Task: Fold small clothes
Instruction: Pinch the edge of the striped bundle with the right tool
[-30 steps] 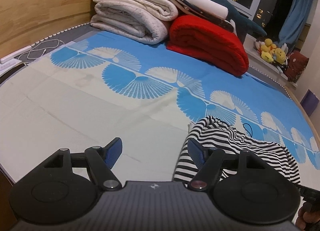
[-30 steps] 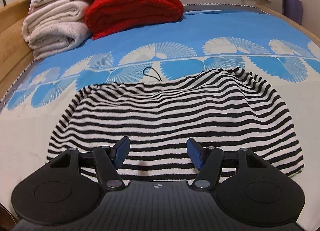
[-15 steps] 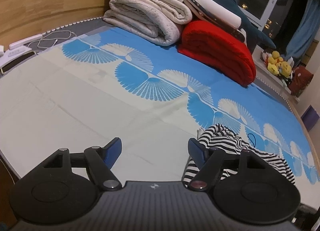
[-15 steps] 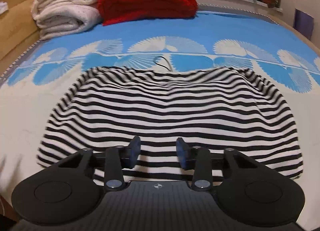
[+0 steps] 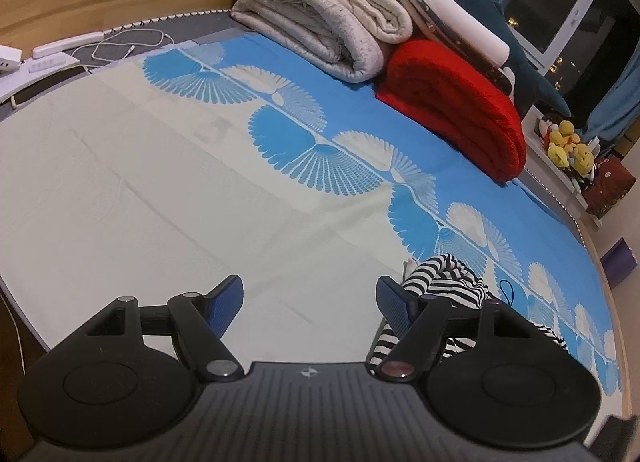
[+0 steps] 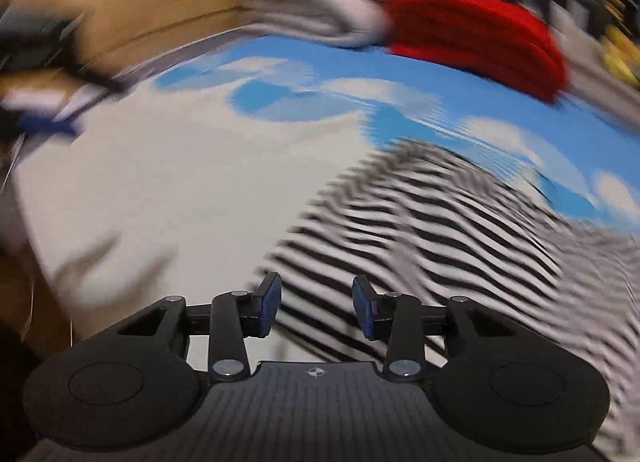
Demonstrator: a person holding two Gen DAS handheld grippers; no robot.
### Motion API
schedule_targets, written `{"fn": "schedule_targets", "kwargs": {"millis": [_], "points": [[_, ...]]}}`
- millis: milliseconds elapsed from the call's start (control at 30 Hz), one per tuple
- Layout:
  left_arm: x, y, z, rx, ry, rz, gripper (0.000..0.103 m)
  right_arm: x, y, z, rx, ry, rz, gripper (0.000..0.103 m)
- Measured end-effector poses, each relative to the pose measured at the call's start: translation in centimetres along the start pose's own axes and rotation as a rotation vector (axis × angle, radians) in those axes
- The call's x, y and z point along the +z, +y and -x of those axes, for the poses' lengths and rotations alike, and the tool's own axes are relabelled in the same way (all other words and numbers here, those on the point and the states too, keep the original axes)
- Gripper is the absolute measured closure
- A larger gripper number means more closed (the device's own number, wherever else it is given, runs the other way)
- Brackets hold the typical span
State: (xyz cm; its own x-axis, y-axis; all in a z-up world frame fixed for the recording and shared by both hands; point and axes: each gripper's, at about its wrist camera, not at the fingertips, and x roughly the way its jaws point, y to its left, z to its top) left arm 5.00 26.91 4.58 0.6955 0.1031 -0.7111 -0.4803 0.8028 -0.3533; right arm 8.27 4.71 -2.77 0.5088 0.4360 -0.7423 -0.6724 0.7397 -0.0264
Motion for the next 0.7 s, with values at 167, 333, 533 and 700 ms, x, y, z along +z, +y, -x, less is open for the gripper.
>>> {"fn": "schedule_targets", "kwargs": {"millis": [167,333,533,700], "points": [[0.1,0.5,-0.1,0.011,0.007,0.001,0.024,0.5,2.9,-5.1,-0.018,0.149,0.189,0.051],[0.3,1.8,0.1,0.02,0.002,0.025,0.024,0.3,3.2,-6.8,-0.051,0.171,0.273,0.052],[0.8,3.0,-0.2,0.019,0.016,0.091,0.024,0.9,2.2,-6.7,-0.076,0.148,0.228,0.091],[0.6,1.9,-0.2,0.012,0.014,0.056,0.024,1.9,2.7,-4.6,-0.097,0.061,0.182,0.097]]}}
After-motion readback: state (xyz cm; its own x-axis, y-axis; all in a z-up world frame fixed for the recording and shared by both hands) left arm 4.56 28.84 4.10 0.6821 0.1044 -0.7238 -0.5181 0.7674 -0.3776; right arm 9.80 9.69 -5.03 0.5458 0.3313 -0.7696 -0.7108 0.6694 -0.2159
